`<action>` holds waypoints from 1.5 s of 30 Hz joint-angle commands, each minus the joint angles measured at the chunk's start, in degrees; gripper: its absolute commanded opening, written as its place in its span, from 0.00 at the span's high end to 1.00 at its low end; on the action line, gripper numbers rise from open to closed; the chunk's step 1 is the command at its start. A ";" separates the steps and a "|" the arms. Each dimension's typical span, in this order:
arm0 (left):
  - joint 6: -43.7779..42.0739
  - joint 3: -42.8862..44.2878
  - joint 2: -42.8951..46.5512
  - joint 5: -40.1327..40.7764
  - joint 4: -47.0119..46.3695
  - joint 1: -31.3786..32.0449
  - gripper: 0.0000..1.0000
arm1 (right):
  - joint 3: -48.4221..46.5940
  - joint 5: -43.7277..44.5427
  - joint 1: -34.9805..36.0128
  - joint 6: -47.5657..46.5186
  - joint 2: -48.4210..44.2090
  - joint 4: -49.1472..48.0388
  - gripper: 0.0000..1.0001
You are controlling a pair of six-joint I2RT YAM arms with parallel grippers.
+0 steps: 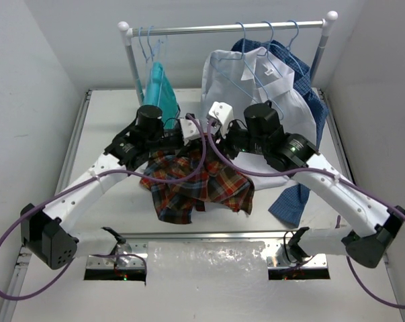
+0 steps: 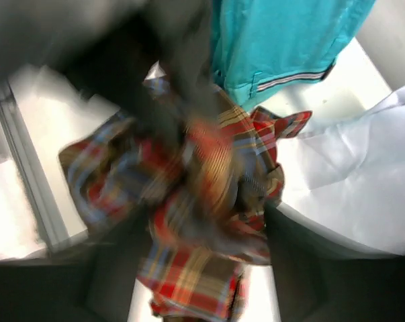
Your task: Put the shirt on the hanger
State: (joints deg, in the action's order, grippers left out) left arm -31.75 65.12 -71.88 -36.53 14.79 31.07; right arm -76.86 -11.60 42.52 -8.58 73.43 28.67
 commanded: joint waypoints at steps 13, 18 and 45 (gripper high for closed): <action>-19.58 -18.10 23.18 -0.21 13.07 -12.96 1.00 | 28.05 4.64 -11.93 24.03 -10.94 1.58 0.53; -15.98 -18.72 23.01 1.46 11.06 -12.96 1.00 | 35.80 5.97 -14.13 30.02 -5.50 -8.27 0.34; 3.36 -8.62 21.87 6.69 -10.57 -12.88 0.00 | 17.14 11.13 -1.93 34.86 -3.04 -3.28 1.00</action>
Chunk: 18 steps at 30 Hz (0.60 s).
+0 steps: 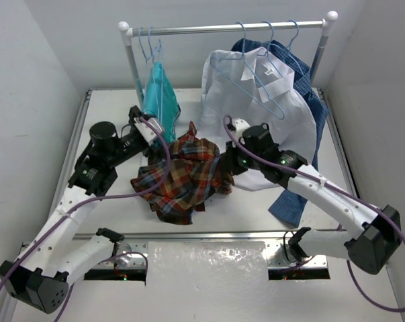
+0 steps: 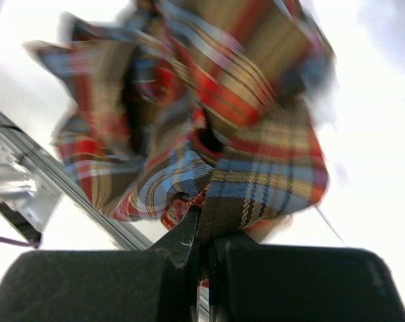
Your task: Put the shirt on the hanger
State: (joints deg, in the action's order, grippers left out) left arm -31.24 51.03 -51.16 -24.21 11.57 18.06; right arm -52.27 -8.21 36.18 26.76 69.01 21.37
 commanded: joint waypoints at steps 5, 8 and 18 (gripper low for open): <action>7.49 7.60 -0.70 -5.80 -2.79 0.13 0.00 | -18.37 16.56 13.81 -9.61 9.72 9.57 1.00; 12.69 5.15 -0.18 3.59 -7.76 -0.05 0.02 | -24.16 10.25 18.47 -16.90 17.80 11.41 0.90; 20.26 0.31 1.50 23.94 -13.69 -2.15 0.01 | -31.40 -7.96 24.11 -36.50 26.71 7.99 0.14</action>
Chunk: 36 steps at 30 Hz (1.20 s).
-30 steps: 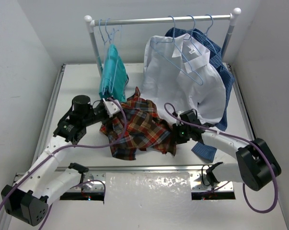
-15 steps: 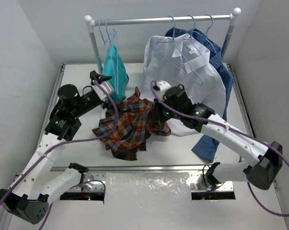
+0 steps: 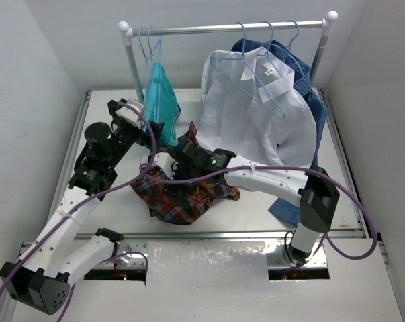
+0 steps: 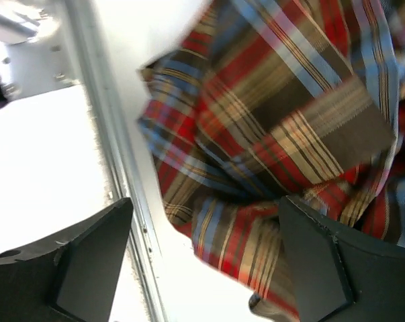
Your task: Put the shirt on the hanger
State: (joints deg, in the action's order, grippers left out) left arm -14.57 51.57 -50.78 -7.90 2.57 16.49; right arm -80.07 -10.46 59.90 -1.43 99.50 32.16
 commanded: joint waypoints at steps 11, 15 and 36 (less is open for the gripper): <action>-0.90 -4.81 3.76 -1.23 -0.64 -0.58 0.07 | 17.66 -10.89 -10.92 -5.69 -26.63 -7.01 0.52; -2.75 -5.16 2.45 -5.80 0.59 -0.58 0.11 | 24.24 -10.73 -22.26 -5.25 -30.51 -10.27 0.69; -6.35 -8.33 -0.46 -15.13 5.43 10.67 0.19 | 31.56 -17.49 -27.47 -18.41 -9.69 -28.92 0.18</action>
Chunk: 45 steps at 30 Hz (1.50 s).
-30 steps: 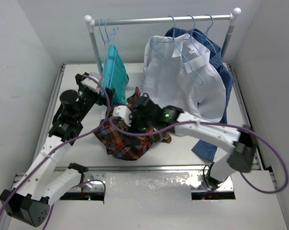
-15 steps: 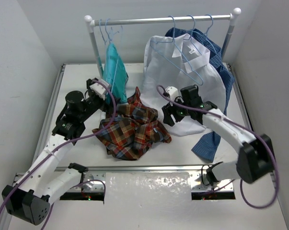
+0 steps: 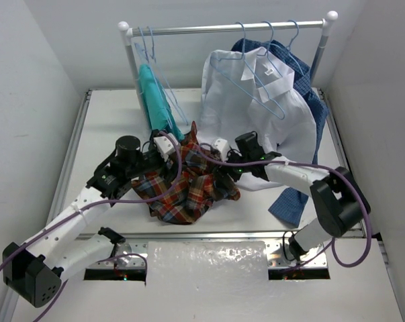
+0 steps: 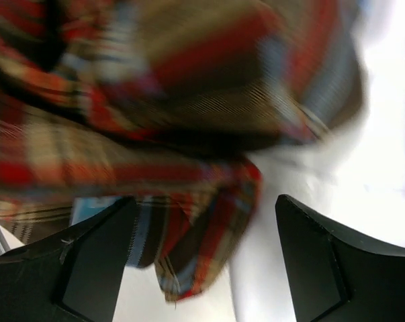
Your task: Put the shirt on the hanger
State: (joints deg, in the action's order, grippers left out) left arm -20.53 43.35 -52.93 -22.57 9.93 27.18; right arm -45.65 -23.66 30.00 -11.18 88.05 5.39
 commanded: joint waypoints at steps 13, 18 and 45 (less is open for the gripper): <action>-5.57 -0.37 2.48 0.24 1.93 -0.11 0.18 | -13.32 -7.89 6.39 -11.06 7.13 1.47 0.38; -6.71 0.85 2.21 -0.46 2.63 -0.02 0.18 | -17.01 -9.21 6.65 -5.44 7.40 6.12 1.00; 4.63 4.21 1.69 8.72 2.55 7.27 0.00 | -26.33 43.52 17.98 32.71 -2.18 5.95 1.00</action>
State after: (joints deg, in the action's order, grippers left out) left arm -18.06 49.25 -50.52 -23.59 12.34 32.64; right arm -69.14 14.09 46.44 17.67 85.62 13.56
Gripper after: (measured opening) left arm 0.998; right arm 0.002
